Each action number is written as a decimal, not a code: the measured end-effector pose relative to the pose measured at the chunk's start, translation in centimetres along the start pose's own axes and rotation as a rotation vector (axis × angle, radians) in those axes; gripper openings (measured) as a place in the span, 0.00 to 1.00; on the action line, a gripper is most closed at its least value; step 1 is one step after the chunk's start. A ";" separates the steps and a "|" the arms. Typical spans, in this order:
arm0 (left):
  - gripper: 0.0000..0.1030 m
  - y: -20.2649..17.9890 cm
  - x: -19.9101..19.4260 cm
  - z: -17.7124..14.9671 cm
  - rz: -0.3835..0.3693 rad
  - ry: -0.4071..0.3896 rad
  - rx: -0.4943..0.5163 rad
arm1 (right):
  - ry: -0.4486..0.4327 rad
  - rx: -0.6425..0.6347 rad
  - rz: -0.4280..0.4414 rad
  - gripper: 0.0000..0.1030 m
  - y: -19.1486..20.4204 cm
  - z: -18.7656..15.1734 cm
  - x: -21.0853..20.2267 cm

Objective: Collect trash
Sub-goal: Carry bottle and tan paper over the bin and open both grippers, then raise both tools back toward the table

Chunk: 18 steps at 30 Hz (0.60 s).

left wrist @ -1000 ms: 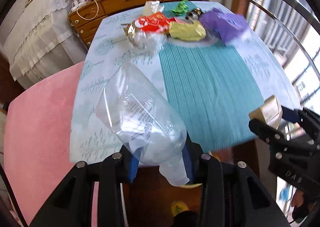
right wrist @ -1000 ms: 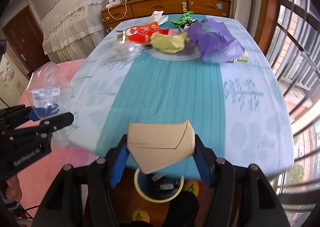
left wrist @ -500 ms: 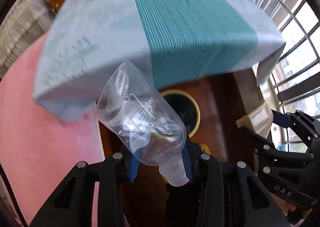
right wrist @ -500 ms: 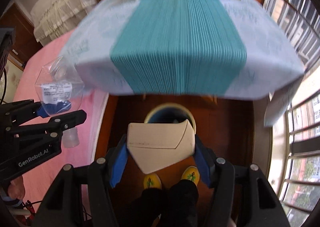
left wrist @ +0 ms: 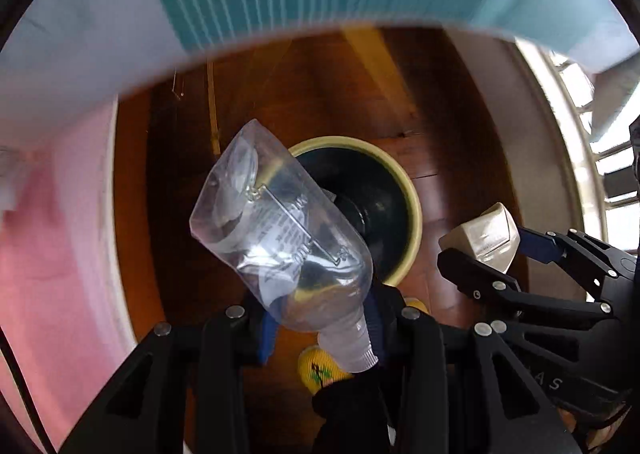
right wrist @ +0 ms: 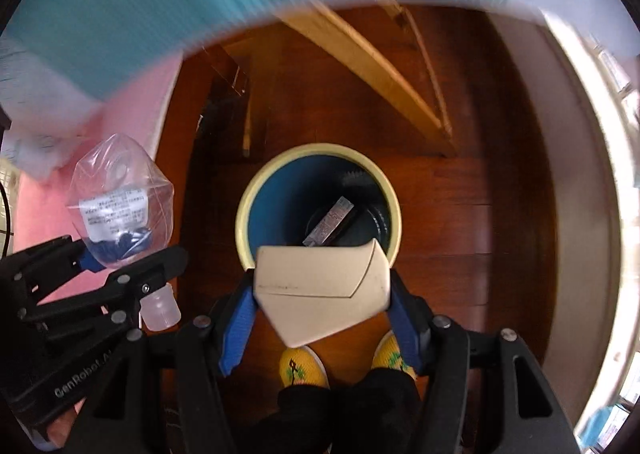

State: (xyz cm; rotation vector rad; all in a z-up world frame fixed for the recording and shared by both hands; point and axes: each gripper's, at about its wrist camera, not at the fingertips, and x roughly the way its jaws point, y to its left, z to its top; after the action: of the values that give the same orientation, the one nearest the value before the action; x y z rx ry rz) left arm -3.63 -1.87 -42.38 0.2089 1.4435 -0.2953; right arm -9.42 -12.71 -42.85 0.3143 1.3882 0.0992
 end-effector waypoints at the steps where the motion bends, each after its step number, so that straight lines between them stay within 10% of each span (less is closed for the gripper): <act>1: 0.34 0.2 1.0 0.1 0.001 -0.002 -0.006 | 0.004 0.000 0.002 0.60 -0.2 0.2 1.3; 6: 0.39 1.2 5.1 0.6 0.020 0.002 -0.048 | 0.022 -0.003 0.039 0.60 -0.9 1.5 6.6; 10: 0.91 2.4 7.4 0.5 -0.008 0.026 -0.116 | 0.053 0.055 0.036 0.61 -2.1 2.2 9.7; 18: 0.94 3.0 6.8 0.3 0.000 0.009 -0.124 | 0.004 0.038 0.060 0.69 -2.1 2.4 9.4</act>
State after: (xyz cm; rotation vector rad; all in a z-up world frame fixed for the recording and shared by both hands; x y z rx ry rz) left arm -1.69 0.42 -49.19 0.1099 1.4657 -0.2045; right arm -5.62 -12.72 -52.05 0.3879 1.3859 0.1233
